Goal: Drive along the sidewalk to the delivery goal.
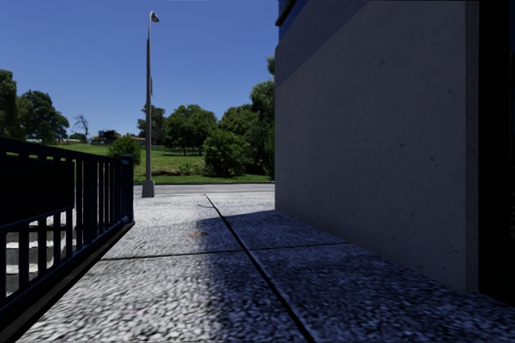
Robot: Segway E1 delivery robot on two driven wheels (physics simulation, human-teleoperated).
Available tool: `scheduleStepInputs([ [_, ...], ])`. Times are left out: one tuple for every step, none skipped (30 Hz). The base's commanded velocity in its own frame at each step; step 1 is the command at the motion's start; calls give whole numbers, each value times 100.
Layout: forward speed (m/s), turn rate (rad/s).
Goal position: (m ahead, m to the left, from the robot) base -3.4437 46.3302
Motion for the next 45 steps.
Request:
scheduleStepInputs([
  [156,45],
  [156,45],
  [156,45],
  [156,45],
  [156,45],
  [156,45],
  [157,45],
  [158,45],
  [159,45],
  [159,45],
  [160,45],
  [162,45],
  [162,45],
  [162,45],
  [162,44],
  [163,28],
  [163,11],
  [163,11],
  [165,0],
  [166,0],
  [166,0],
  [169,0],
  [171,0],
  [172,0],
  [172,0],
  [173,0],
  [174,0],
  [174,0],
  [174,0],
  [175,0],
  [176,0],
  [178,0],
  [178,0],
  [178,0],
  [178,0],
  [179,0],
  [179,0],
  [179,0],
  [180,0],
  [180,0],
  [180,0],
  [180,0],
  [180,1],
  [180,9],
  [180,15],
])
